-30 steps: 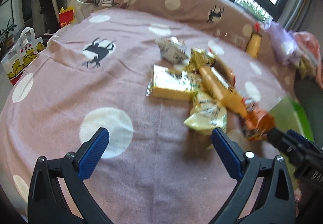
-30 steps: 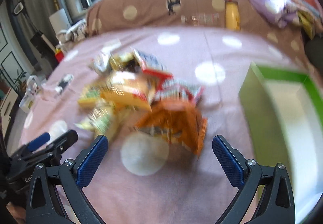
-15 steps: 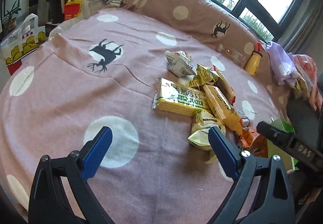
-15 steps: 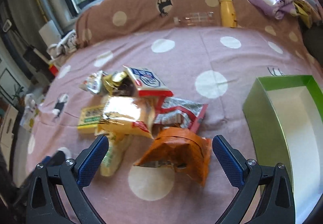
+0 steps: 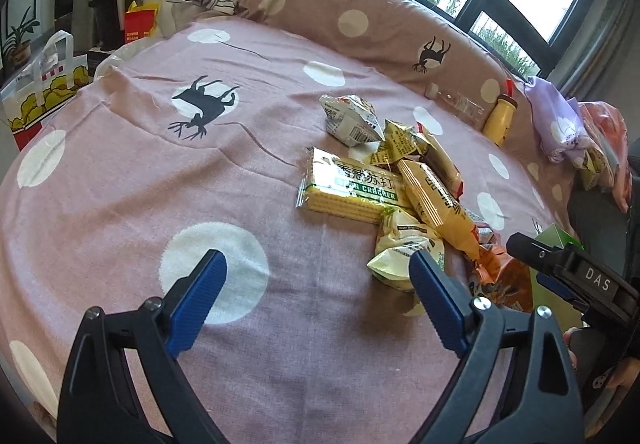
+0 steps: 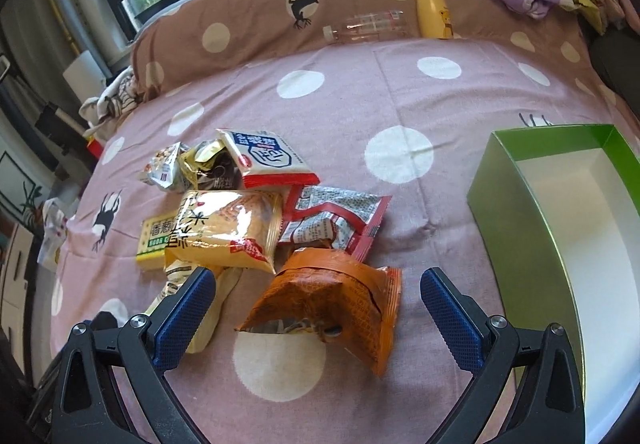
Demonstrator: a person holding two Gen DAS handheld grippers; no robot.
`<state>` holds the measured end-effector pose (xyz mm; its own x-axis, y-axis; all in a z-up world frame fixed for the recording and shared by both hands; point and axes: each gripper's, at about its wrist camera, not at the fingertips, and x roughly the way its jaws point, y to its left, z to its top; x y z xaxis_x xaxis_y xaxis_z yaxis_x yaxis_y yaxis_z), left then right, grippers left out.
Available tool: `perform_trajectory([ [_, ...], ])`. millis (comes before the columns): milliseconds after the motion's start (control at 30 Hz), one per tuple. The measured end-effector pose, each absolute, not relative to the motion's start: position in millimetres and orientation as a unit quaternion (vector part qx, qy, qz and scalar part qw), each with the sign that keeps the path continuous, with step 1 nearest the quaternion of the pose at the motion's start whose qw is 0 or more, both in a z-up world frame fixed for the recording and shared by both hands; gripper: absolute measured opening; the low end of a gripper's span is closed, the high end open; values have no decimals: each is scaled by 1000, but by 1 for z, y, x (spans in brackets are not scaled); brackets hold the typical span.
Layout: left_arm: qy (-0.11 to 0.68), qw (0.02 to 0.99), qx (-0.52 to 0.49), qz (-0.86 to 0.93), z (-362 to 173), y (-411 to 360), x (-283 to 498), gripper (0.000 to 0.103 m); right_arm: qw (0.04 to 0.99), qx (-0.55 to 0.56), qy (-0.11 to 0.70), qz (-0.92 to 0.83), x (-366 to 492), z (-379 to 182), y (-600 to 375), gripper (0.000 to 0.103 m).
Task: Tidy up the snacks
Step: 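Move the right gripper down onto the orange chip bag, then close the right gripper on the orange chip bag and lift it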
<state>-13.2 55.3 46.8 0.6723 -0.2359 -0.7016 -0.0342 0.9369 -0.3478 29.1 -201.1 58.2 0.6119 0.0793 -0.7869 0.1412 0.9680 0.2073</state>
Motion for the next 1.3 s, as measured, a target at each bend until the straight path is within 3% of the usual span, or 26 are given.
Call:
perform_trajectory([
  [333,392,897,-191,-64,53,63,-20,93,878,161,450,-11,32,50,-212,91],
  [700,403,894,-180,-82,51,55,-19,92,859,181,479,3,34,31,-213,91],
  [833,408,894,-167,-82,50,50,-18,92,857,180,483,2,37,24,-208,74],
  [967,411,892,-171,-84,50,52,-19,92,862,180,474,16,23,31,-203,67],
  [1300,422,885,-173,-97,48,50,-22,92,862,119,487,67,2,35,-169,71],
])
